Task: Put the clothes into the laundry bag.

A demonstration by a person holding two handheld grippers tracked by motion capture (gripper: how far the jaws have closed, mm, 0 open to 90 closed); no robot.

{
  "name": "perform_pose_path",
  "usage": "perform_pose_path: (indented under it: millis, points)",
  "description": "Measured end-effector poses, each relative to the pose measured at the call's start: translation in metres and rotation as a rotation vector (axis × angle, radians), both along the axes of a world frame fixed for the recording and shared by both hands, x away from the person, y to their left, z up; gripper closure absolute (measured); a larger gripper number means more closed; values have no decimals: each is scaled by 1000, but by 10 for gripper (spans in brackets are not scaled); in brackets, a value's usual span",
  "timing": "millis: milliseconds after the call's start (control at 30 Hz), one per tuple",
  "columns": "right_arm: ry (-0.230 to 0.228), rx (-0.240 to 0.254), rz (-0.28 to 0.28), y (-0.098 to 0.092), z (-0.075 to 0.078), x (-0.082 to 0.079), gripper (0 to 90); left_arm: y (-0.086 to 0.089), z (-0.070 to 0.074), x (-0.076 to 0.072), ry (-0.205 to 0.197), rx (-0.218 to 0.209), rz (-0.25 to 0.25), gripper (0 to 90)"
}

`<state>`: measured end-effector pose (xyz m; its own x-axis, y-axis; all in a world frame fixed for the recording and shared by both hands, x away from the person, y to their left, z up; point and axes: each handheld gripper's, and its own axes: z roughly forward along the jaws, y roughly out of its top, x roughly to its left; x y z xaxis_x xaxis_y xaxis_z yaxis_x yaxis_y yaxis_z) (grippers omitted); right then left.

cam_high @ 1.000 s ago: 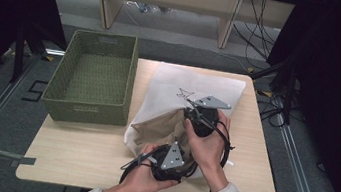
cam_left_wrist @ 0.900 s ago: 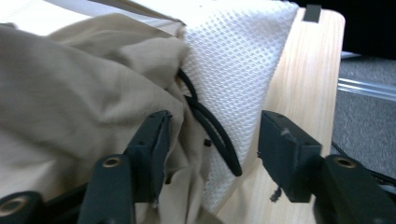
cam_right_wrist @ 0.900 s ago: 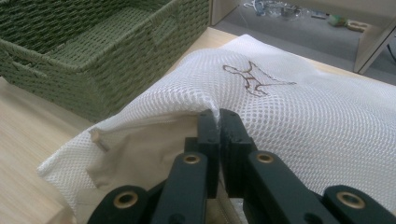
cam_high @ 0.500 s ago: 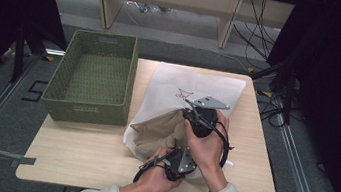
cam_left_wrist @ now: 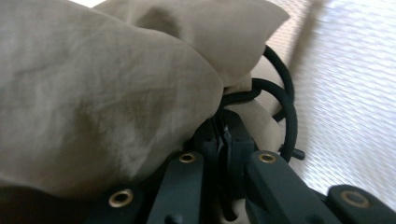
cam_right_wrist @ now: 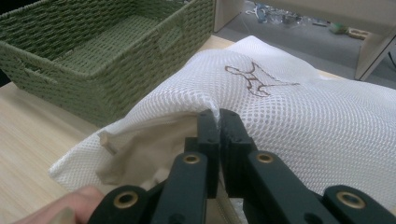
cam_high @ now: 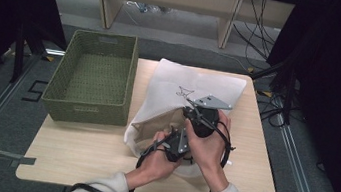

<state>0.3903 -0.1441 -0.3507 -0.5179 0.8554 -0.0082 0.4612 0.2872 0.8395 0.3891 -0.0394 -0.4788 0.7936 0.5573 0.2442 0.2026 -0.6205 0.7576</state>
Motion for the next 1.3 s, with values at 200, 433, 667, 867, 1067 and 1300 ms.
perform_pose_path:
  millis: [200, 433, 667, 867, 1067, 1300]
  points:
    - [-8, -5, 1, -3, -1, 3, 887, 4, -8, 6, 3, 3, 29, 825]
    - [-3, -9, -7, -4, -5, 6, 887, 9, -4, -10, 10, -31, -24, 574]
    - [3, -13, -10, -6, -5, 7, 887, 34, 16, -37, -24, -96, -22, 449]
    - [10, -12, -15, -5, -4, 6, 887, 64, 25, -46, -34, -106, 34, 379]
    - [16, -11, -15, -5, -5, 6, 887, 74, 12, -43, 13, 0, 42, 278]
    - [13, -8, -20, -6, -6, 8, 887, 68, -11, -35, 69, 78, 44, 316]
